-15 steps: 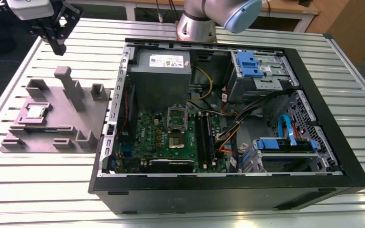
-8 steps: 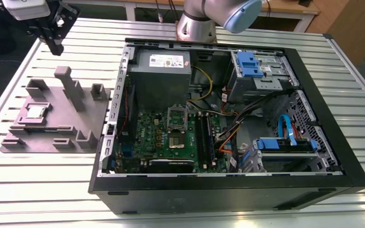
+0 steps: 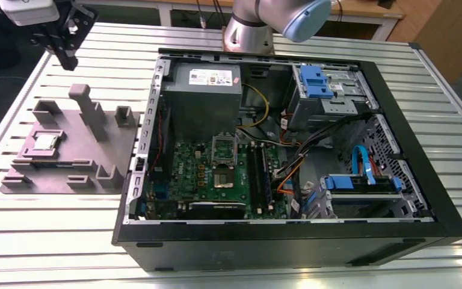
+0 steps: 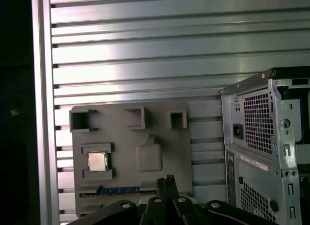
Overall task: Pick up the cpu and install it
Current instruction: 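Reach for the cpu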
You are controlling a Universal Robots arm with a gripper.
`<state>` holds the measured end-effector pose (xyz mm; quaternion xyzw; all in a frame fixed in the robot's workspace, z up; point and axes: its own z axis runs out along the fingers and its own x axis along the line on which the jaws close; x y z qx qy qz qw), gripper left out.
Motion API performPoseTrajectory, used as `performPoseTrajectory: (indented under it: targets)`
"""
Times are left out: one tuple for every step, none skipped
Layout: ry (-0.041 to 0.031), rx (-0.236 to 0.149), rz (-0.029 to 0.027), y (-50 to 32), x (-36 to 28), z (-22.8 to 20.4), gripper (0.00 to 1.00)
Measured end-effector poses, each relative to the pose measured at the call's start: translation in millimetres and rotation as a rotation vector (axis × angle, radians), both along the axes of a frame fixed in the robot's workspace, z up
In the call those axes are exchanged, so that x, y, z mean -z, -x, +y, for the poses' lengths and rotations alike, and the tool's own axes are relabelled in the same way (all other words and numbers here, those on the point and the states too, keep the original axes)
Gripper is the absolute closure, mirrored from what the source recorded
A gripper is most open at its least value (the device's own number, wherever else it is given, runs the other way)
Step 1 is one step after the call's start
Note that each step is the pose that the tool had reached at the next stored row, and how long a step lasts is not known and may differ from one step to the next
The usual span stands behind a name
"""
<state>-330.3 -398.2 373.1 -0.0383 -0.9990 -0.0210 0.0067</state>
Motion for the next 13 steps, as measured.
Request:
performPoseTrajectory:
  targets:
    - [0.0000, 0.000, 0.0001, 0.5, 0.0, 0.0, 0.90]
    - [0.0000, 0.000, 0.0001, 1.2, 0.1, 0.0, 0.90]
    - [0.0000, 0.000, 0.0002, 1.8, 0.2, 0.0, 0.90]
    - [0.0000, 0.000, 0.0003, 2.4, 0.3, 0.0, 0.90]
    - [0.0000, 0.000, 0.0003, 3.0, 0.3, 0.0, 0.90]
    - [0.0000, 0.000, 0.0004, 3.7, 0.4, 0.0, 0.90]
    - [0.0000, 0.000, 0.0004, 4.3, 0.4, 0.0, 0.90]
    - [0.0001, 0.000, 0.0005, 4.9, 0.5, 0.0, 0.90]
    - [0.0001, 0.000, 0.0006, 5.6, 0.6, 0.0, 0.90]
    - [0.0000, 0.000, 0.0007, 6.1, 0.6, 0.0, 0.90]
    - [0.0001, 0.000, 0.0008, 6.7, 0.7, 0.0, 0.90]
    - [0.0000, 0.000, 0.0008, 7.3, 0.8, 0.0, 0.90]
    - [0.0000, 0.000, 0.0009, 7.9, 0.9, 0.0, 0.90]
